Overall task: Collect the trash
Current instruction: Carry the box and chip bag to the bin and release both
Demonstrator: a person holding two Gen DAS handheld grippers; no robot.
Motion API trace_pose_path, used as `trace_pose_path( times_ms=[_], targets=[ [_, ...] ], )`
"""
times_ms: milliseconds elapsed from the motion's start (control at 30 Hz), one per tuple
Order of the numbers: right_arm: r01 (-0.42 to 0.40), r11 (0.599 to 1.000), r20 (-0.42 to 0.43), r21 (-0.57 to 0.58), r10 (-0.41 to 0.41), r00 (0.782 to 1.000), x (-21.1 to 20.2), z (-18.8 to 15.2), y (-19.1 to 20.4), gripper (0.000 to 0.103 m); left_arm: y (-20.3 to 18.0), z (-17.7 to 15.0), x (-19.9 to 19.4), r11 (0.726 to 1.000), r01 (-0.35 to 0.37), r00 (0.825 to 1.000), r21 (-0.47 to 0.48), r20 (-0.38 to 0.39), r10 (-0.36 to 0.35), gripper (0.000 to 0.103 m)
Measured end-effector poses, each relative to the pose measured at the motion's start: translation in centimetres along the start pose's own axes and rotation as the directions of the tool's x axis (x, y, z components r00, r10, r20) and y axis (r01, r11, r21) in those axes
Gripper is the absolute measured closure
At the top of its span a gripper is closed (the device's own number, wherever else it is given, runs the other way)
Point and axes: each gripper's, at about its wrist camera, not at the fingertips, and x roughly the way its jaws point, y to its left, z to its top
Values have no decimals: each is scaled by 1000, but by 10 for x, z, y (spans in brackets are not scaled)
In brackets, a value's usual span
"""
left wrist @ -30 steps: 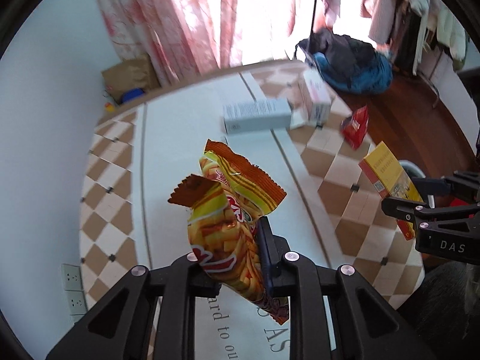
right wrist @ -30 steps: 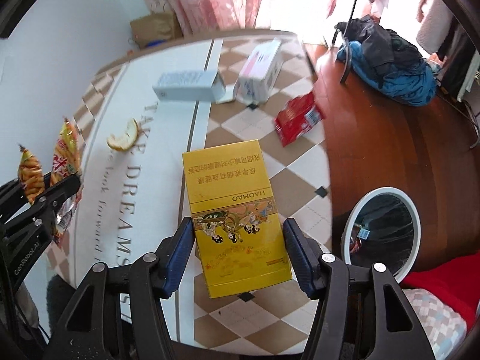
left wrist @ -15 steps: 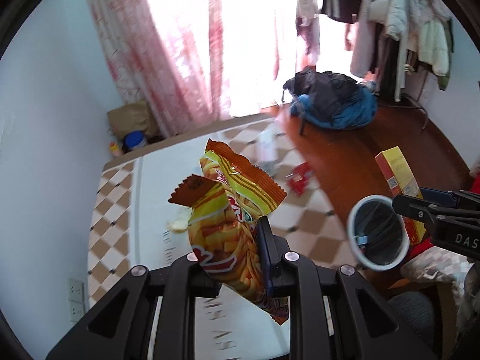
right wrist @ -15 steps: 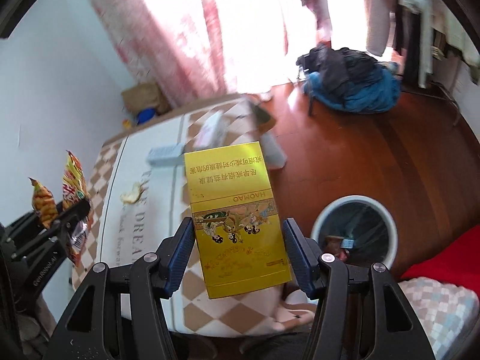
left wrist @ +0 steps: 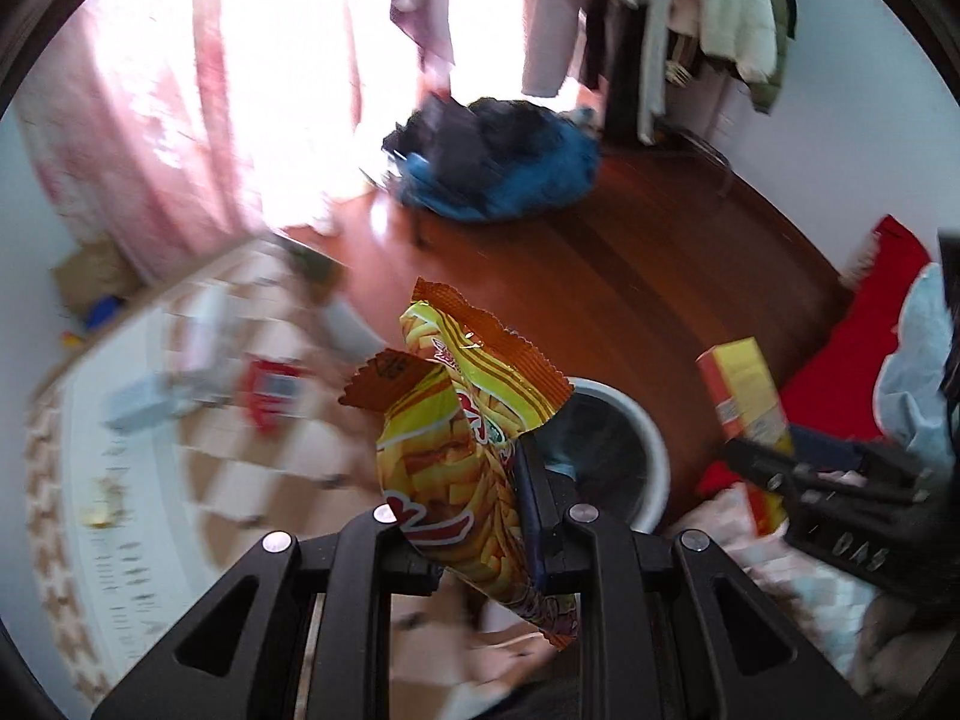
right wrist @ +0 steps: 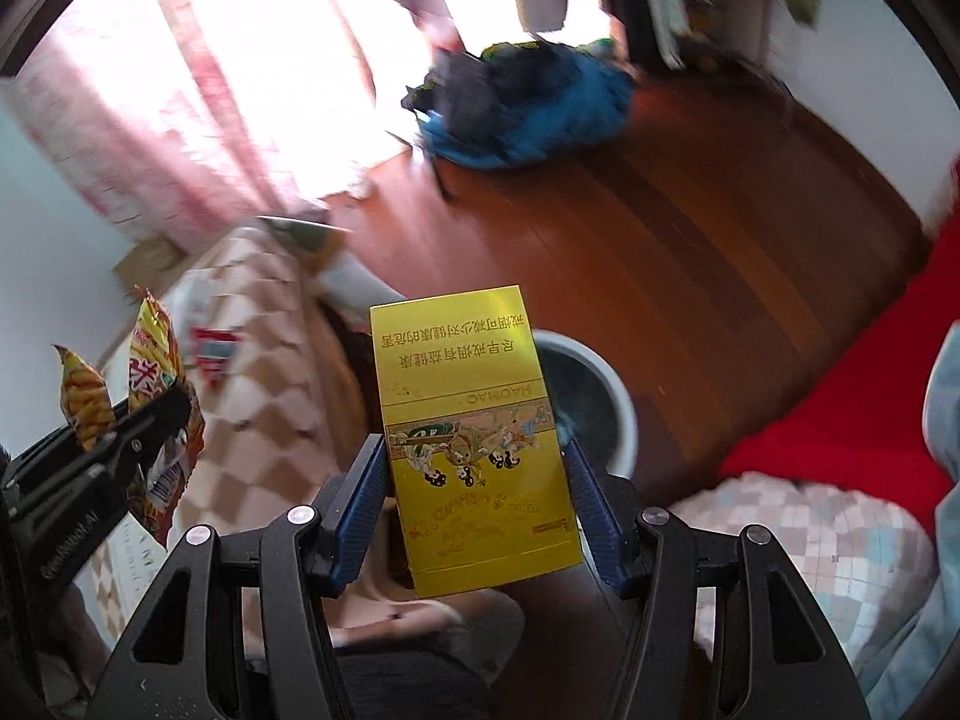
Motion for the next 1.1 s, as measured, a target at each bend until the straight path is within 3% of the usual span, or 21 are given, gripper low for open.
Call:
trace_pose_path(
  times_ms=[167,400,533,600,633,667,700,767,933,1100],
  targets=[
    [33,997,-92,72,-27,995,51,3,-52,42,-24,22,65,994,99,987,-38,-124,-103,86],
    [60,990,-203,125,-33,979,130,8,-89,42,-40,27,160,984,160,933,-82,-314,-178,82],
    [72,987,-248,143,-35,968,171,12,-98,42,-39,24,195,989,117,915,-89,-377,-142,37],
    [67,987,-267,146,-26,963,189,14,-98,41,-35,23,205,992,88,912,-93,-392,-118,32],
    [69,987,-277,148,-26,961,198,15,-96,39,-32,22,208,992,74,909,-99,-403,-108,23],
    [71,986,-287,152,-25,958,205,14,-97,26,-29,20,210,993,55,908,-100,-409,-92,8],
    [64,985,-290,161,-15,957,209,13,-99,13,-27,19,210,994,41,910,-97,-408,-78,4],
    [61,984,-290,170,-10,957,212,8,-100,6,-24,14,207,996,13,916,-86,-399,-46,3],
    [86,981,-296,175,-31,955,211,-2,-101,0,-20,5,192,996,-59,935,-60,-353,34,3],
    [110,980,-289,166,-58,955,197,-10,-99,0,-16,-1,184,995,-89,939,-41,-337,70,3]
  ],
)
